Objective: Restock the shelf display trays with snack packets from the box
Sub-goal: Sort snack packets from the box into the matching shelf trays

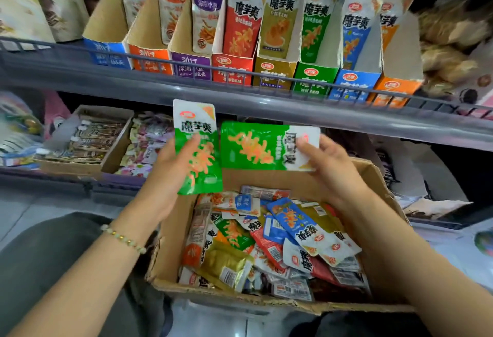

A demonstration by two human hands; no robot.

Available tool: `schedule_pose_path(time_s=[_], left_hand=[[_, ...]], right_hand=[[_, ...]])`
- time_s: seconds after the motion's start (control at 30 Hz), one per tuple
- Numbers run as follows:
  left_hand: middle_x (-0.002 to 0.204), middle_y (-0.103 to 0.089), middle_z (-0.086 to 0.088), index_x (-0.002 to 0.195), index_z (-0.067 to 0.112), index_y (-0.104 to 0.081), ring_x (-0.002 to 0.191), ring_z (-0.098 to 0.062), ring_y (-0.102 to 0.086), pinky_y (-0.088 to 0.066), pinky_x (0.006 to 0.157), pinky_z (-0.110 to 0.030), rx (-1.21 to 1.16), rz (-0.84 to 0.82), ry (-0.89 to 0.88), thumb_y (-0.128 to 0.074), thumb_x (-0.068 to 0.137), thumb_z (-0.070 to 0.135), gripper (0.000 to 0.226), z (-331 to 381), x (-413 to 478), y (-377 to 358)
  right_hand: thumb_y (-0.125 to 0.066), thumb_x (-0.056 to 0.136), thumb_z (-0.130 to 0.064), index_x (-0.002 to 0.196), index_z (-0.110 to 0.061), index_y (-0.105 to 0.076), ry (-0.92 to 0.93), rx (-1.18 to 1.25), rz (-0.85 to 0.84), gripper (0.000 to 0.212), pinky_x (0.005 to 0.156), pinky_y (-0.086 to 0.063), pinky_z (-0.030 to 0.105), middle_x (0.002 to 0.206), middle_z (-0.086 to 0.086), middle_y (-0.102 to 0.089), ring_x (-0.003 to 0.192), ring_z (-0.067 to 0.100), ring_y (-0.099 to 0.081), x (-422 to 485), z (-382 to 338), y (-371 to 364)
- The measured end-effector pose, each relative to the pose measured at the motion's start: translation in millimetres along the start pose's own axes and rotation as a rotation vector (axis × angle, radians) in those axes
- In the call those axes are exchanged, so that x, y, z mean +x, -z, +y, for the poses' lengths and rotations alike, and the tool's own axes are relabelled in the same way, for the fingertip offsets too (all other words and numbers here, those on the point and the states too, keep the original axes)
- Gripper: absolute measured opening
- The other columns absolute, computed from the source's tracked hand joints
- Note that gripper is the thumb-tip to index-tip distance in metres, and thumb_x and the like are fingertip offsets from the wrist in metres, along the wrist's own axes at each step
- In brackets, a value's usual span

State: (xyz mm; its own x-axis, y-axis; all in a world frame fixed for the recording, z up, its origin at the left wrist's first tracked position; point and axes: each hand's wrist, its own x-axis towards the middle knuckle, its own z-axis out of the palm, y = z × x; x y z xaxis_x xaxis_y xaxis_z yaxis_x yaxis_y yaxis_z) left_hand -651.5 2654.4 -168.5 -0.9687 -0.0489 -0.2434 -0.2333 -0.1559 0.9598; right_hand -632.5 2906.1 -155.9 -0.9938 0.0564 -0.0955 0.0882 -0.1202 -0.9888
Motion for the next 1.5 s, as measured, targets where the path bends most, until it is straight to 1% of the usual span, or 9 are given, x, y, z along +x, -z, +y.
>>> schedule_pose_path(time_s=[0.1,0.23,0.37,0.53,0.63,0.83,1.07,1.2,1.5], left_hand=[[0.130,-0.061,0.005,0.130,0.034,-0.055,0.119,-0.018,-0.058,-0.042,0.104,-0.046,0.072,-0.136,0.084,-0.066,0.049,0.086,0.097,6,7,9],[0.091,-0.074,0.015,0.107,0.031,-0.062,0.083,-0.003,-0.070,-0.055,0.071,-0.018,0.494,-0.536,0.114,-0.070,0.074,0.049,0.039,3,-19,-6],[0.092,-0.075,0.001,0.102,0.021,-0.065,0.084,-0.016,-0.071,-0.056,0.073,-0.031,0.433,-0.369,0.012,-0.069,0.084,0.021,0.018,-2,-16,9],[0.090,-0.074,0.009,0.098,0.029,-0.066,0.086,-0.013,-0.071,-0.055,0.076,-0.034,0.287,-0.180,-0.017,-0.068,0.085,0.026,0.014,-1,-7,26],[0.088,-0.074,0.012,0.098,0.028,-0.065,0.080,-0.007,-0.071,-0.053,0.067,-0.026,0.295,-0.193,-0.009,-0.067,0.086,0.027,0.013,-1,-10,27],[0.090,-0.074,0.011,0.101,0.029,-0.065,0.082,-0.008,-0.071,-0.053,0.070,-0.028,0.286,-0.195,-0.002,-0.067,0.086,0.029,0.015,-1,-14,31],[0.096,-0.073,0.010,0.102,0.030,-0.064,0.087,-0.011,-0.070,-0.055,0.078,-0.033,0.300,-0.201,0.004,-0.067,0.086,0.030,0.016,-2,-15,31],[0.093,-0.073,0.012,0.100,0.032,-0.063,0.082,-0.006,-0.070,-0.053,0.068,-0.025,0.283,-0.213,-0.003,-0.066,0.088,0.028,0.013,0,-17,28],[0.092,-0.072,0.014,0.101,0.034,-0.062,0.079,-0.002,-0.069,-0.050,0.064,-0.023,0.269,-0.194,0.000,-0.066,0.088,0.031,0.015,3,-19,29]], right_hand=[[-0.065,0.081,-0.024,0.101,-0.010,-0.069,0.007,-0.243,-0.197,0.025,0.075,-0.057,0.029,0.094,0.012,-0.075,0.079,0.019,-0.070,3,-18,2],[-0.068,0.085,-0.018,0.101,-0.008,-0.069,0.044,-0.414,-0.293,0.018,0.071,-0.058,0.030,0.091,0.008,-0.075,0.076,0.017,-0.070,2,-1,-39],[-0.065,0.089,-0.017,0.096,-0.011,-0.068,-0.012,-0.280,-0.163,0.009,0.062,-0.056,0.021,0.080,-0.002,-0.072,0.068,0.010,-0.067,6,25,-45],[-0.067,0.085,-0.043,0.119,-0.022,-0.066,-0.445,-0.791,-0.615,0.039,0.087,-0.048,0.015,0.109,-0.008,-0.070,0.102,0.003,-0.064,-24,84,-32],[-0.054,0.086,-0.062,0.150,-0.022,-0.029,-0.465,-1.021,-0.760,0.079,0.117,-0.023,0.030,0.157,-0.003,-0.029,0.142,0.015,-0.029,-26,112,-48],[-0.045,0.088,-0.067,0.154,-0.016,0.004,-0.378,-1.372,-0.737,0.097,0.121,-0.004,0.039,0.162,0.001,0.008,0.149,0.025,0.005,-12,131,-73],[-0.049,0.093,-0.056,0.154,-0.018,-0.011,-0.209,-1.379,-0.764,0.082,0.121,0.001,0.036,0.162,-0.001,-0.004,0.149,0.018,-0.001,-46,136,-63],[-0.073,0.078,-0.051,0.136,-0.017,-0.033,-0.405,-1.134,-0.550,0.078,0.106,-0.039,0.037,0.137,0.004,-0.042,0.127,0.024,-0.043,-46,130,-66],[-0.080,0.076,-0.017,0.148,-0.012,-0.028,-0.671,-0.769,-0.386,0.089,0.099,-0.039,0.030,0.151,0.009,-0.034,0.136,0.026,-0.037,-16,123,-86]])
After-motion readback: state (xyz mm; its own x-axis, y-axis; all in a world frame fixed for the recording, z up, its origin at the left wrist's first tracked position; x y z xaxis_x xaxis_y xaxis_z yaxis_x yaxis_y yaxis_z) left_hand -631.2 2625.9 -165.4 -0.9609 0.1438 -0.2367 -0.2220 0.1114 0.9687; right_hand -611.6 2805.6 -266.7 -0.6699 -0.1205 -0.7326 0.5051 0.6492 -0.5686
